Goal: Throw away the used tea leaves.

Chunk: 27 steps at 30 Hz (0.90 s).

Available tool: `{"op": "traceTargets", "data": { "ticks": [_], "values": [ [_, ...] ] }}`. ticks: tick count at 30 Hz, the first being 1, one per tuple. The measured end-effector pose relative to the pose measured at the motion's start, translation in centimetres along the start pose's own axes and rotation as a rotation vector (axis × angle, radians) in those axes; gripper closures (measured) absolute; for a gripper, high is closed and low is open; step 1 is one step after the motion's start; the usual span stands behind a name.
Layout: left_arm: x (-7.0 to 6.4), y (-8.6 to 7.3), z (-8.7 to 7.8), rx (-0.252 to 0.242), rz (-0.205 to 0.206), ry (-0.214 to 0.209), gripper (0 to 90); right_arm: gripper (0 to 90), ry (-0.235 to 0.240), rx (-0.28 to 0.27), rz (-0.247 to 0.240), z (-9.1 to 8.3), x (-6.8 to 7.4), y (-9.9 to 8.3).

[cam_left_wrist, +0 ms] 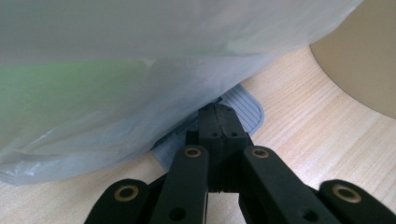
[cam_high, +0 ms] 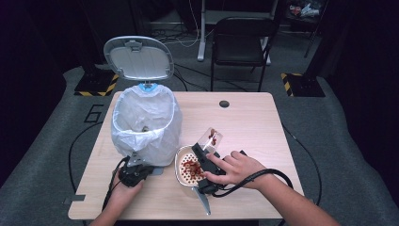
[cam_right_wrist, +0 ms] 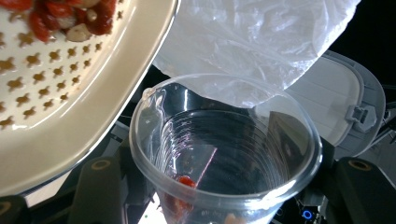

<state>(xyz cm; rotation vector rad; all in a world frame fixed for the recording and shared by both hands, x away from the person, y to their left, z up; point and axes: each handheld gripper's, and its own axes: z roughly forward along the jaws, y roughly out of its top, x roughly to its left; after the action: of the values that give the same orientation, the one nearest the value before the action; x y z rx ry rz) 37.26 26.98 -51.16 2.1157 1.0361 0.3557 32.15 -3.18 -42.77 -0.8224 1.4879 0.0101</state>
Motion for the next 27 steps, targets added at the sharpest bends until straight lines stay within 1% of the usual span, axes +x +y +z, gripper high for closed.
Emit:
{"op": "traceTargets", "data": {
  "ticks": [1, 2, 3, 4, 5, 7, 8, 9, 10, 11, 12, 13, 14, 15, 16, 17, 18, 20, 21, 22, 23, 25, 27],
  "values": [
    [0.0, 0.0, 0.0, 0.001, 0.000, 0.000, 90.0, 36.9, 0.022, 0.041, 0.084, -0.3, 0.4, 0.3],
    [0.0, 0.0, 0.0, 0.001, 0.000, 0.000, 90.0, 36.9, 0.020, 0.040, 0.063, -0.3, 0.3, 0.2],
    [0.0, 0.0, 0.0, 0.001, -0.001, -0.001, 90.0, 36.9, 0.003, 0.024, 0.031, -0.2, 0.2, 0.1],
    [0.0, 0.0, 0.0, 0.001, -0.001, -0.001, 90.0, 36.9, -0.005, 0.011, 0.045, -0.1, 0.3, 0.0],
    [0.0, 0.0, 0.0, 0.000, 0.000, 0.000, 90.0, 36.9, 0.018, -0.003, 0.009, 0.0, -0.2, -0.1],
    [0.0, 0.0, 0.0, -0.002, 0.000, 0.001, 90.0, 36.8, 0.032, 0.007, 0.031, -0.1, -0.5, -0.2],
    [0.0, 0.0, 0.0, -0.003, 0.000, 0.000, 90.0, 36.8, 0.031, 0.007, 0.036, -0.1, -0.6, -0.2],
    [0.0, 0.0, 0.0, -0.002, 0.000, 0.001, 90.0, 36.8, 0.034, 0.009, 0.060, -0.1, -0.6, -0.3],
    [0.0, 0.0, 0.0, -0.003, 0.000, 0.000, 90.0, 36.8, -0.056, 0.022, 0.072, -0.1, -1.1, -0.3],
    [0.0, 0.0, 0.0, -0.003, 0.000, 0.000, 90.0, 36.8, 0.034, 0.003, 0.076, -0.1, -1.0, -0.3],
    [0.0, 0.0, 0.0, -0.003, 0.000, 0.001, 90.0, 36.8, 0.035, 0.002, 0.079, -0.1, -1.0, -0.3],
    [0.0, 0.0, 0.0, -0.003, 0.000, 0.001, 90.0, 36.8, -0.028, 0.015, 0.107, -0.1, -1.0, -0.2],
    [0.0, 0.0, 0.1, -0.010, -0.001, -0.002, 90.0, 36.8, -0.040, 0.027, 0.124, -0.2, -1.0, -0.2],
    [0.0, 0.0, 0.1, -0.009, -0.001, -0.001, 90.0, 36.8, -0.042, 0.030, 0.134, -0.2, -1.0, -0.2],
    [0.0, 0.0, 0.0, -0.005, -0.002, 0.000, 90.0, 36.8, -0.036, 0.013, 0.126, -0.1, -1.3, -0.2],
    [-0.1, 0.0, 0.0, -0.009, -0.006, -0.004, 90.0, 36.8, -0.041, 0.012, 0.139, -0.1, -1.4, -0.2],
    [0.0, 0.0, 0.0, 0.000, 0.002, -0.005, 90.0, 36.8, -0.058, 0.022, 0.192, -0.1, -1.2, -0.2],
    [0.0, 0.0, 0.0, 0.000, 0.001, -0.006, 90.0, 36.8, -0.068, 0.030, 0.250, -0.2, -1.3, -0.2],
    [0.0, 0.0, 0.0, -0.004, 0.004, -0.005, 90.0, 36.8, -0.078, 0.024, 0.289, -0.1, -1.1, -0.3],
    [0.0, 0.0, 0.0, 0.000, 0.004, -0.004, 90.0, 36.8, -0.078, 0.032, 0.325, -0.1, -1.3, -0.3],
    [0.0, 0.0, 0.0, 0.003, 0.003, -0.005, 90.0, 36.9, -0.088, 0.036, 0.349, -0.1, -1.4, -0.3],
    [0.0, 0.0, 0.0, 0.003, 0.004, -0.004, 90.0, 36.9, -0.105, 0.051, 0.415, -0.2, -1.3, -0.1],
    [0.0, 0.0, 0.0, 0.002, 0.003, -0.005, 90.0, 36.9, -0.110, 0.044, 0.454, -0.1, -1.3, 0.0]
  ]
}}
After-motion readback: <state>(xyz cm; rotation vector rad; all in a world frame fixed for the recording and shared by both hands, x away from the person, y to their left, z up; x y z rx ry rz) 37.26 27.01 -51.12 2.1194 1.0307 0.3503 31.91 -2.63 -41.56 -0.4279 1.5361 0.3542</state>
